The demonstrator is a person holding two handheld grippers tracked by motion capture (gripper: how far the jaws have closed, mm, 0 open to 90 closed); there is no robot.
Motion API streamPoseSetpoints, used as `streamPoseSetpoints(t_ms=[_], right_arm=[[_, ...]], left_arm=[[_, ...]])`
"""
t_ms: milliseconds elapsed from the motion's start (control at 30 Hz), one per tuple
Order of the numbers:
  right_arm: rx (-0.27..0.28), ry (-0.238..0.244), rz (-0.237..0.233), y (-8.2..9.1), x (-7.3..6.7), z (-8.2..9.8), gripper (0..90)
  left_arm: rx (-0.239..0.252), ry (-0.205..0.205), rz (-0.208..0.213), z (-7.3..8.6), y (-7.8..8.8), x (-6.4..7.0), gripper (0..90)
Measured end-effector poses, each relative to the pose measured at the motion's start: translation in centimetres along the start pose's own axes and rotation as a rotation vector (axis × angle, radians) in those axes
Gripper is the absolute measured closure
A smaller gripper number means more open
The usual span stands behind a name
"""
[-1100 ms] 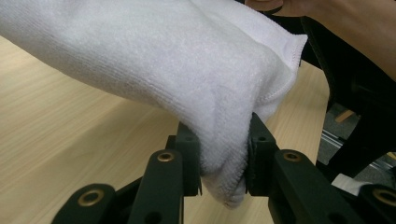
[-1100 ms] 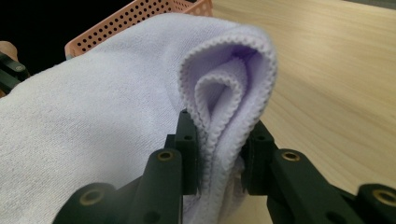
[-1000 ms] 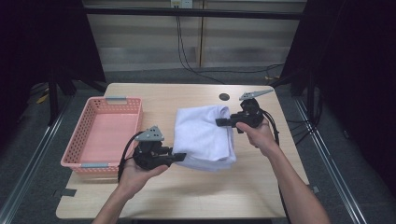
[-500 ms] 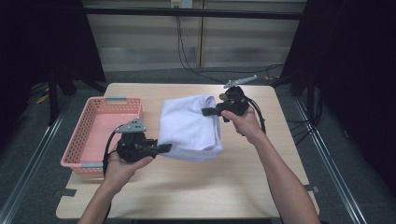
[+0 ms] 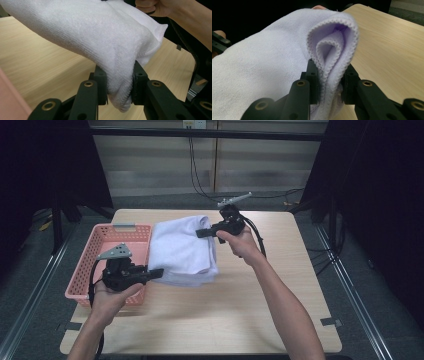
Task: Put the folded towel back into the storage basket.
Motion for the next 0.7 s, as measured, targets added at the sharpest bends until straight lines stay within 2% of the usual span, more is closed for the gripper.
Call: streamPoseSetpoints(t_ms=[467,700], right_arm=[[-0.037,0.026,-0.046,-4.7,-1.7,-3.3,73.1],[-0.039,0.036,-0.058,-6.4,-3.0,-5.1,73.1]], left_arm=[[0.055,0.064,-0.071,0.6,3.8,-2.9,72.0],[0.078,0.073,-0.104,0.4,6.2,-3.9,72.1]])
Point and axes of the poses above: each handheld gripper's, and its own axes: y roughly backward along the jaws, z roughly out of its underside, x roughly to its right, the point moved 9 cm from there along -y, roughly forward along the jaws, and after that the axes turned 4 degrees about z, right-handed, at the moved point
